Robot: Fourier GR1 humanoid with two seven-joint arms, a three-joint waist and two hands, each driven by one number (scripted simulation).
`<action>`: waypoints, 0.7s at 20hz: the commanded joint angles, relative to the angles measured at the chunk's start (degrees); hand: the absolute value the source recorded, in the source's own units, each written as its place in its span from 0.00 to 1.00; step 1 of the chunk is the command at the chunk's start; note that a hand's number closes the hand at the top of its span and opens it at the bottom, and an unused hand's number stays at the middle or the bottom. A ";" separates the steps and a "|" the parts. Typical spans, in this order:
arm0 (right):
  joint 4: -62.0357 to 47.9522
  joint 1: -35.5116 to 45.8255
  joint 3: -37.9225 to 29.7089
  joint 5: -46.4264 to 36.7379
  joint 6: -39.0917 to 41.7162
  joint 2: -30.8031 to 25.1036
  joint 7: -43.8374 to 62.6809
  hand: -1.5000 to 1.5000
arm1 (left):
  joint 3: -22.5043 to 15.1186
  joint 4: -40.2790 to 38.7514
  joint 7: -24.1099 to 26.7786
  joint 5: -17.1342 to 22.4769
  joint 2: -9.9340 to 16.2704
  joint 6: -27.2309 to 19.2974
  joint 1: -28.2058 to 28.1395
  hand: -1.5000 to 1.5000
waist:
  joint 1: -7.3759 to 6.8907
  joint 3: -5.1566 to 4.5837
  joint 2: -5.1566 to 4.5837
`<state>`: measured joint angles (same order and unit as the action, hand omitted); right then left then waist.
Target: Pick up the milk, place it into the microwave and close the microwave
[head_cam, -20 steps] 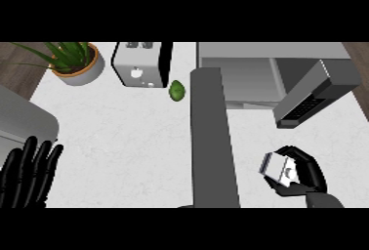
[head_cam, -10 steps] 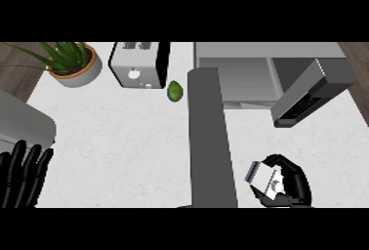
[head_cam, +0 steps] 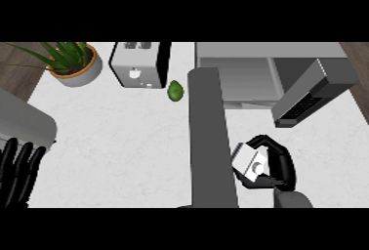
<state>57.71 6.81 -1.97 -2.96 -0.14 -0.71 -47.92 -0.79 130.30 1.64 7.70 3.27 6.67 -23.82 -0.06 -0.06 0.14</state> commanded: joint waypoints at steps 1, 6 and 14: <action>4.66 3.77 5.55 -0.28 -7.76 0.68 8.52 1.00 | 1.07 0.57 -3.34 1.56 0.39 -0.21 2.11 0.00 | -0.17 0.04 -0.06; -0.34 12.26 2.30 -4.26 -13.84 0.11 14.95 1.00 | 5.13 -6.29 3.47 2.31 1.74 3.57 2.14 0.00 | -0.33 0.01 -0.12; -24.67 31.75 -3.83 -7.10 -21.51 -1.89 14.64 1.00 | 6.50 -5.41 3.52 4.74 1.99 5.59 0.56 0.00 | -1.65 0.08 -0.53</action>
<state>41.78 31.21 -3.84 -8.58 -17.52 -2.80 -33.88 3.21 127.28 2.59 10.57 4.42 10.13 -23.12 -1.18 0.00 -0.23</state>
